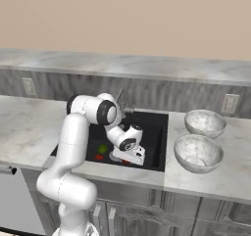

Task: Pick the bell peppers from the sink and place them in one bowl. Place the lime in the other bowl. Then turn off the sink faucet.

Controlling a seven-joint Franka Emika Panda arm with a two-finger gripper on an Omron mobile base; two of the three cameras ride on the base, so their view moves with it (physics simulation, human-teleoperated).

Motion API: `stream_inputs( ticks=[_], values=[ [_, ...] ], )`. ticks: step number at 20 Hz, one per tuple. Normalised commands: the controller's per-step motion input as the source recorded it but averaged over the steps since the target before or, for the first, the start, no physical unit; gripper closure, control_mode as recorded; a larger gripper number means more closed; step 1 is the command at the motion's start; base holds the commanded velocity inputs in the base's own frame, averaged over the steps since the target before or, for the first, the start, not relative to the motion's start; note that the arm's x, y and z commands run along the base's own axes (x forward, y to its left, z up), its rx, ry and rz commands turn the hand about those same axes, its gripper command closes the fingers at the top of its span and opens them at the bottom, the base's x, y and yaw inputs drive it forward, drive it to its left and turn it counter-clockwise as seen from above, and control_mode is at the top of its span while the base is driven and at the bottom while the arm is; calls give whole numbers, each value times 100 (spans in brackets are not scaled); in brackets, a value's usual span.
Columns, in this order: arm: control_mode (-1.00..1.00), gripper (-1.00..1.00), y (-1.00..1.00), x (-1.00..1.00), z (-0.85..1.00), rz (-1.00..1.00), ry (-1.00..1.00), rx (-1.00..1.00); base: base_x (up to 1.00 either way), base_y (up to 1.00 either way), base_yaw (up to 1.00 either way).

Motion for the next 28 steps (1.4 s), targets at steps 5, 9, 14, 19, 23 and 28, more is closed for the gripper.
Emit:
stream_inputs(
  ticks=[5, 9, 14, 19, 23, 28],
  values=[
    [-100, 100, 0, 25, 23, 4, 2, 1, 0, 0, 0],
    [-100, 100, -6, 8, 57, 5, 0, 0, 0, 0, 0],
    [-100, 100, -20, 1, 77, 2, 0, 0, 0, 0, 0],
    [-100, 100, -16, 0, 86, 0, 0, 0, 0, 0, 0],
    [-100, 100, -2, -1, 91, 0, 0, 0, 0, 0, 0],
    [-100, 100, -2, -18, 98, 0, 0, -2, 0, 0, 0]
  ],
)
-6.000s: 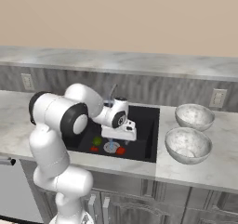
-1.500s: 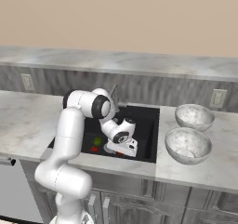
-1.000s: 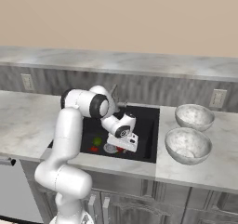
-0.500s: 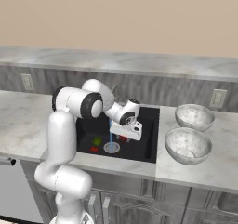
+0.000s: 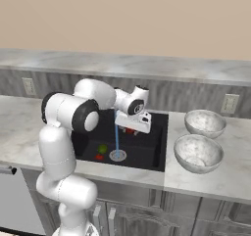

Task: Pick the bell peppers from the sink and place them in one bowl. Place the lime in the other bowl. Then turn off the sink faucet.

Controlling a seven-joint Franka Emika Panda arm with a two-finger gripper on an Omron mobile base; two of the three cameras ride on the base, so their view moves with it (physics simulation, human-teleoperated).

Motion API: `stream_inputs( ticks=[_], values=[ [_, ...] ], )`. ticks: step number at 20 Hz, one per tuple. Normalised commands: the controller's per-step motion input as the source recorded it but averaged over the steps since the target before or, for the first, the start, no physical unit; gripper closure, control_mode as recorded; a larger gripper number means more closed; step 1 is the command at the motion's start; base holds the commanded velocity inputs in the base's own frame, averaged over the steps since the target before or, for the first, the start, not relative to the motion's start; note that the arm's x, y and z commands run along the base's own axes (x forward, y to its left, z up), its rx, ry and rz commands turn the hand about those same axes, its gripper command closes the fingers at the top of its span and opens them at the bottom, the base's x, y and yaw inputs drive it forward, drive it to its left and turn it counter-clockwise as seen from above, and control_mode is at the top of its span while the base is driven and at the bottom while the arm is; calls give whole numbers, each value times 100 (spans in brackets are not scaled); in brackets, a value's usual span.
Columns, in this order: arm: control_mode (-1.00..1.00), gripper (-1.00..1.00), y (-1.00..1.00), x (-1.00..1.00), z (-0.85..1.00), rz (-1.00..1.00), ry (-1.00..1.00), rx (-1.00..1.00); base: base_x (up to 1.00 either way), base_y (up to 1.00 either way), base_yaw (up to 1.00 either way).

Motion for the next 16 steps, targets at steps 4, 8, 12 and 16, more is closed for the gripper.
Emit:
stream_inputs(
  ticks=[4, 8, 12, 16],
  values=[
    [-100, 100, -13, -27, 97, 0, 1, -3, 0, 0, 0],
    [-100, 100, -16, -21, 80, 0, 4, -4, 0, 0, 0],
    [-100, 100, -23, -21, 43, -1, 3, -2, 0, 0, 0],
    [-100, 100, -42, -32, 25, 0, 4, 0, 0, 0, 0]
  ],
)
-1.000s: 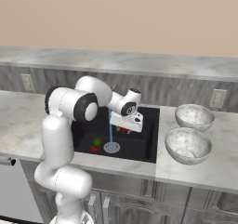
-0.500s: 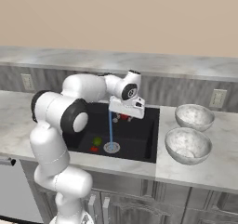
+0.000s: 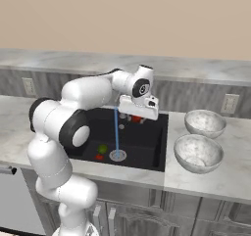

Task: Pick the bell peppers from the sink and place them in one bowl. Place the lime in the other bowl. Then turn off the sink faucet.

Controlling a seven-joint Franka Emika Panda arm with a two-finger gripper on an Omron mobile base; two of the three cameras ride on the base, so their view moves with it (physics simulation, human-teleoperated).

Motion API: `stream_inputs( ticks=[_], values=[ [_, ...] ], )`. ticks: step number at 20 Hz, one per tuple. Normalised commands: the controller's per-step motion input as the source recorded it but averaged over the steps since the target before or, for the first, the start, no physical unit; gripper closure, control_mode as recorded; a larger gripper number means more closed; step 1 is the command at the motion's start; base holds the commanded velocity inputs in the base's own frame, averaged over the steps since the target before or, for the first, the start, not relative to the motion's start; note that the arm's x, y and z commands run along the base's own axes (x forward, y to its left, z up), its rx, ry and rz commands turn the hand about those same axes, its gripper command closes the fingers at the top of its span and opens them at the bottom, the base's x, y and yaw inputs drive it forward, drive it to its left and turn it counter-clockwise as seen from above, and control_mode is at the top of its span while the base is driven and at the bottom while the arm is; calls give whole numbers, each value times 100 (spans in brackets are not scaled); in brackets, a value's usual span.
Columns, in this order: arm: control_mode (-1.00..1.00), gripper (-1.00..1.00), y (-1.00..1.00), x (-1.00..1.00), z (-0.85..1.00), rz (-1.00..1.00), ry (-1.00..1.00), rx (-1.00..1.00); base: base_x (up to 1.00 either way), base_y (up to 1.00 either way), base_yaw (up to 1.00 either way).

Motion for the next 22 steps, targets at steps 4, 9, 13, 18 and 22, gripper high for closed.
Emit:
stream_inputs(
  ticks=[4, 9, 13, 18, 22],
  values=[
    [-100, 100, -52, -42, 14, -5, 0, 0, 0, 0, 0],
    [-100, 100, -51, -30, 13, -15, 0, 0, 0, 0, 0],
    [-100, 100, -52, -16, 2, -15, 0, 0, 0, 0, 0],
    [-100, 100, -47, 0, 0, -15, 0, -2, 0, 0, 0],
    [-100, 100, -47, 0, 0, -14, 1, -4, 0, 0, 0]
  ],
)
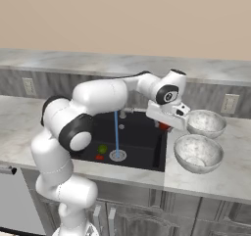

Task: Pick the bell peppers from the sink and place them in one bowl. Place the lime in the other bowl. Then turn off the sink faucet.

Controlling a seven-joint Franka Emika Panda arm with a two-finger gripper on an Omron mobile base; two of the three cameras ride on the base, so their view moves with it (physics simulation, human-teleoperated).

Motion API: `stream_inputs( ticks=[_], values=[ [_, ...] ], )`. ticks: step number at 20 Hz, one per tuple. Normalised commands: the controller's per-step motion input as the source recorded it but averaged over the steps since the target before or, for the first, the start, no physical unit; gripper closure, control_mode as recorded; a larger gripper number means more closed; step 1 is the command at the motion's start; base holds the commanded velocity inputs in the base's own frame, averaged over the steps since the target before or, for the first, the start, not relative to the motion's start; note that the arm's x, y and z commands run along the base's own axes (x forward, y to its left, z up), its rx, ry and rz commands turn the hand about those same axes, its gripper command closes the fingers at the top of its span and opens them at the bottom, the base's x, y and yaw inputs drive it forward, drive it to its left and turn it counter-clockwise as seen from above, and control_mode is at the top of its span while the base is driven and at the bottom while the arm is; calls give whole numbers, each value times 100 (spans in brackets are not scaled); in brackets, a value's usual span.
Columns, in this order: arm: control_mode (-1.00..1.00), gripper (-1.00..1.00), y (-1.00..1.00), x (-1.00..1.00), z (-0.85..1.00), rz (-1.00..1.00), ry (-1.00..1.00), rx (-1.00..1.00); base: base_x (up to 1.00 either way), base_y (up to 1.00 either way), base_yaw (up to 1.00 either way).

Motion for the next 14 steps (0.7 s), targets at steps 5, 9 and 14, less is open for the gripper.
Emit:
stream_inputs(
  ticks=[5, 9, 14],
  values=[
    [-100, 100, -58, 0, -14, -11, 0, -3, 0, 0, 0],
    [-100, 100, -49, -7, -41, -6, 0, 0, 0, 0, 0],
    [-100, 100, -46, -4, -30, -3, 0, 0, 0, 0, 0]
  ],
)
